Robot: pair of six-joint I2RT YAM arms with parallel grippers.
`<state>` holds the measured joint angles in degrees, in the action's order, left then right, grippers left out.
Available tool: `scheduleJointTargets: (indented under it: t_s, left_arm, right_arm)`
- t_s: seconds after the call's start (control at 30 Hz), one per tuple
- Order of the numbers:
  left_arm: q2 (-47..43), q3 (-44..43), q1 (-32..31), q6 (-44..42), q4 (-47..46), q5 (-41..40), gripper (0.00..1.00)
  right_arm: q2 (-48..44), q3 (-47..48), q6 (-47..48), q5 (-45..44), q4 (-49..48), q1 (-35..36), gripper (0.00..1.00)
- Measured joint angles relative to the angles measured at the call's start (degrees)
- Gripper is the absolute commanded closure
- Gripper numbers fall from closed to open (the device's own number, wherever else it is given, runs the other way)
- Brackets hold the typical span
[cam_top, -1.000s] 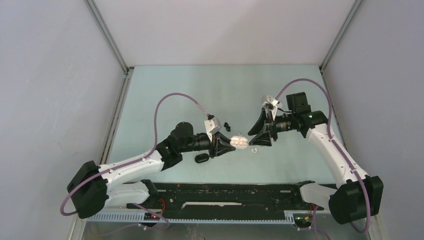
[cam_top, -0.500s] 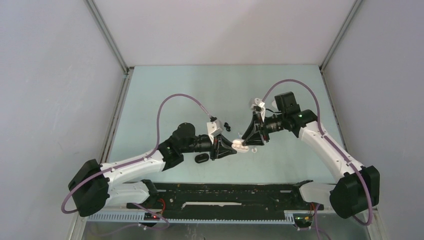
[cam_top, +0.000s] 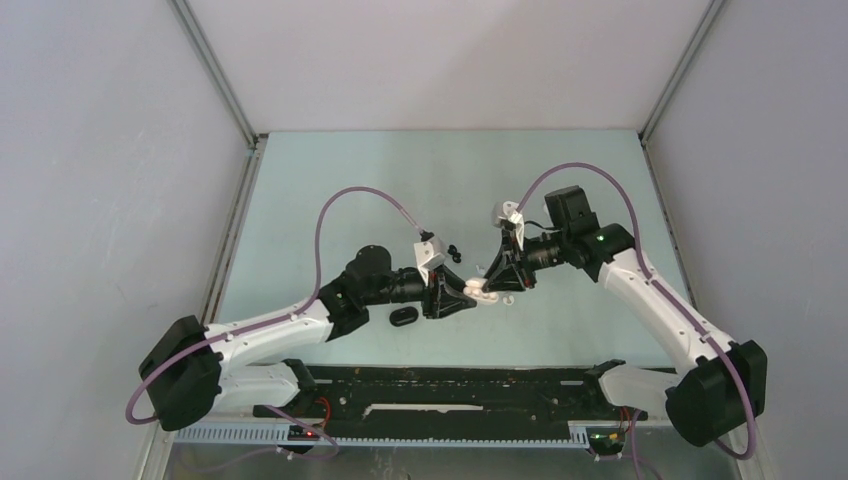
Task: Insert the wireless bluetooth earbuds into the charging case
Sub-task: Open the charging case.
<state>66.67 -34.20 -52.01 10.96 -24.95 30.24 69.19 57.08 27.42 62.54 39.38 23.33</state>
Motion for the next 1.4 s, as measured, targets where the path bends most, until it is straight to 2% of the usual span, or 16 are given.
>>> scheduleJointTargets:
  t_s: [0.2,0.4,0.83,1.0,1.3,1.4]
  left_arm:
    - [0.1,2.4,0.0,1.1,-8.2,2.1,0.51]
    - [0.4,4.4,-0.2,0.6,-12.6,2.5,0.51]
    - [2.8,4.6,-1.4,-0.5,-14.6,2.5,0.51]
    - [3.2,4.6,-1.5,-0.5,-14.6,2.5,0.56]
    - [4.0,4.6,-1.6,-0.5,-14.8,3.2,0.5]
    - [4.2,4.6,-1.6,-0.5,-14.8,3.5,0.55]
  right_arm:
    - [-2.4,0.0,-0.1,-1.5,-0.5,0.2,0.98]
    - [-2.4,0.0,-0.9,-1.4,-0.4,0.2,0.99]
    - [-2.4,0.5,-0.8,-1.9,1.6,0.6,0.99]
    - [-2.8,0.6,0.3,-3.1,2.4,1.4,0.99]
    - [-3.2,1.9,1.6,-4.5,3.4,2.0,0.99]
    - [-3.2,2.0,1.6,-4.5,3.4,2.0,0.99]
